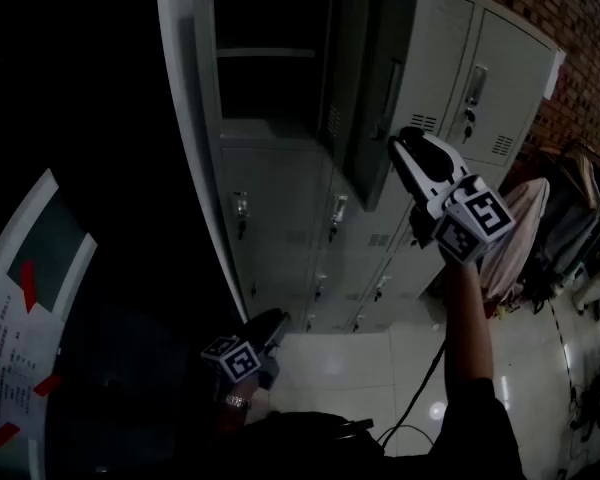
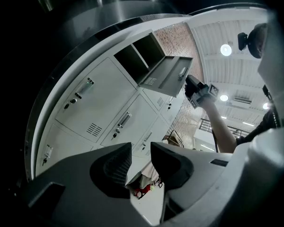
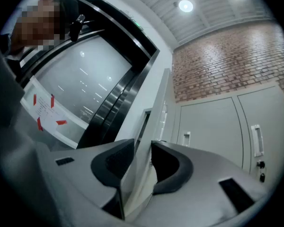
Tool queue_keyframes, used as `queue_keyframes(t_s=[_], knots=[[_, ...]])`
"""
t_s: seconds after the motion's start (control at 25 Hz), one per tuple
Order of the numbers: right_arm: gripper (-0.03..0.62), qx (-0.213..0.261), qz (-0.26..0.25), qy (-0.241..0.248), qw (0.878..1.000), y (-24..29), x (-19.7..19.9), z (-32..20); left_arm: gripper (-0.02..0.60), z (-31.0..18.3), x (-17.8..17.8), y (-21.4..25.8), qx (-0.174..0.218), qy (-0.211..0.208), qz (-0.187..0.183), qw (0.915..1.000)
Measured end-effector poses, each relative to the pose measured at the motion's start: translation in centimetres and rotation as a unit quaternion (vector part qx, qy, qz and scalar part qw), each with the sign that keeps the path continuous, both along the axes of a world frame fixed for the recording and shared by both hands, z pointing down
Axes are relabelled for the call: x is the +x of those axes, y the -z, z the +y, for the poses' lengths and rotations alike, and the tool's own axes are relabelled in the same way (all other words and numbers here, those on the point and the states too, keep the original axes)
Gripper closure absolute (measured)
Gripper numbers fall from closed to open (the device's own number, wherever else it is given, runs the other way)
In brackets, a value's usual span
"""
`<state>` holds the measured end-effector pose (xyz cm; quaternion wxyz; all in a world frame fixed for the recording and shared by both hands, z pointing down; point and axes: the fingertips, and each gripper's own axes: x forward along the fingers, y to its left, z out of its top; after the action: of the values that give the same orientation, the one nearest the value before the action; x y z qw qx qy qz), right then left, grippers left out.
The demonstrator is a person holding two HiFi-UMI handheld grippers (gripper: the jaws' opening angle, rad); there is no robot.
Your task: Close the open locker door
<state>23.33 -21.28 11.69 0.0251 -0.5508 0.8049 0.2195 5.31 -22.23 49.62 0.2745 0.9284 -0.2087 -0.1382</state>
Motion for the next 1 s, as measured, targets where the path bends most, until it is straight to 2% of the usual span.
queue_keyframes(t_s=[0.12, 0.28, 0.4, 0.64, 0.76, 0.88, 1.0], knots=[[0.47, -0.021, -0.007, -0.02, 1.0, -1.2, -0.6, -0.8, 0.451, 0.3, -2.0, 0.4, -0.007, 0.01, -0.003, 0.9999], [0.47, -0.004, -0.003, -0.028, 1.0, -1.1, -3.9, -1.6, 0.451, -0.7, -4.9, -0.1, -0.009, 0.017, -0.007, 0.9998], [0.47, 0.007, -0.01, -0.016, 1.0, -1.0, -6.7, -2.5, 0.451, -1.5, -6.6, -0.2, -0.003, 0.017, -0.014, 0.9998], [0.528, 0.004, -0.018, 0.028, 0.999, -1.7, -12.9, -6.1, 0.451, -2.6, -10.9, 0.1, -0.009, 0.045, -0.013, 0.9988], [0.538, 0.009, 0.003, 0.033, 0.999, -1.9, -15.0, -8.2, 0.451, -3.7, -12.6, 0.5, -0.006, 0.067, -0.004, 0.9978], [0.589, 0.018, 0.041, 0.037, 0.998, -1.8, -17.5, -10.5, 0.451, -5.6, -14.6, 1.0, 0.001, 0.102, -0.001, 0.9947], [0.59, 0.004, 0.052, 0.052, 0.997, -2.4, -19.6, -13.2, 0.451, -6.9, -16.3, 1.6, 0.008, 0.136, 0.003, 0.9907]])
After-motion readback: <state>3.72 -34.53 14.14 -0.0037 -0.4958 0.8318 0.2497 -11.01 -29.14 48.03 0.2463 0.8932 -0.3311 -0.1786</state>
